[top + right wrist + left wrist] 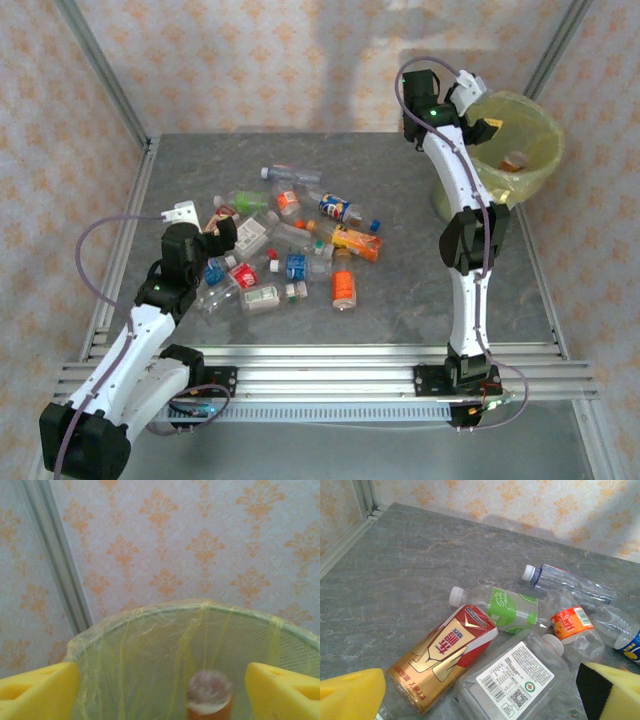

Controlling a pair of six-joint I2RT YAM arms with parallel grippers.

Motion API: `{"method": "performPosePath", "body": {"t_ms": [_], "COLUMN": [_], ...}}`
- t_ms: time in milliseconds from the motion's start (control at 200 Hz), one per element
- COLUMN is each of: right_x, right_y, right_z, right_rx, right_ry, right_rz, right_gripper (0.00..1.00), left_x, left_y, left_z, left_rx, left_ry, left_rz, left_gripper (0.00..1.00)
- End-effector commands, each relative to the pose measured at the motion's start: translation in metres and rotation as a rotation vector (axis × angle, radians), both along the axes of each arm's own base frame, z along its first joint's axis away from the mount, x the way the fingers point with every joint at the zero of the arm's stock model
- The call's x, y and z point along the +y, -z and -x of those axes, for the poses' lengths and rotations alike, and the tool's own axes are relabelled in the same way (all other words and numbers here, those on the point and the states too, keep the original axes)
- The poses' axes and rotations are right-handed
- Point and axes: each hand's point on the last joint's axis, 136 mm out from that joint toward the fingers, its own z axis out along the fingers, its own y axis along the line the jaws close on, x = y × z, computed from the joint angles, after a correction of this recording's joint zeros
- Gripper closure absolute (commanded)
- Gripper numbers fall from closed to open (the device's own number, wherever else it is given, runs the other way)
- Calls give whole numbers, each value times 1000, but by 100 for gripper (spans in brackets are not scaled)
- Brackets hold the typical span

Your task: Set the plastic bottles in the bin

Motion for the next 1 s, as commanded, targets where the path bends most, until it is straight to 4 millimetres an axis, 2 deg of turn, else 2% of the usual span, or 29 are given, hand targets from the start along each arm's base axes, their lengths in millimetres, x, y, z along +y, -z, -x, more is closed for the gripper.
{"method": "performPosePath", "body": {"t_ms": [0, 80, 295, 515, 711, 886, 996], "right_x": [8, 14, 26, 37, 35, 25, 24], "right_y": [4, 7, 4, 30, 42, 54, 68], "right_z": [-25, -38, -43, -41, -32, -28, -28], "right_rx": [101, 186, 356, 587, 717, 759, 788], "right_ry": [-125, -214, -353, -526, -562, -563, -599], "right_rz": [-37, -58, -77, -118, -117, -151, -198], "right_gripper": [13, 10, 9, 8, 9, 14, 25], "left_x": [-3, -2, -2, -3, -2, -2, -2], "left_y": [1, 0, -2, -6, -7, -7, -7], "left_z": [4, 4, 7, 10, 12, 12, 12], "left_rx": [5, 3, -10, -24, -38, -35, -37], "left_ry": [11, 8, 6, 12, 10, 11, 8], "left_rz": [3, 2, 11, 20, 26, 23, 22], "left_gripper": [0, 0, 0, 0, 0, 0, 0]}}
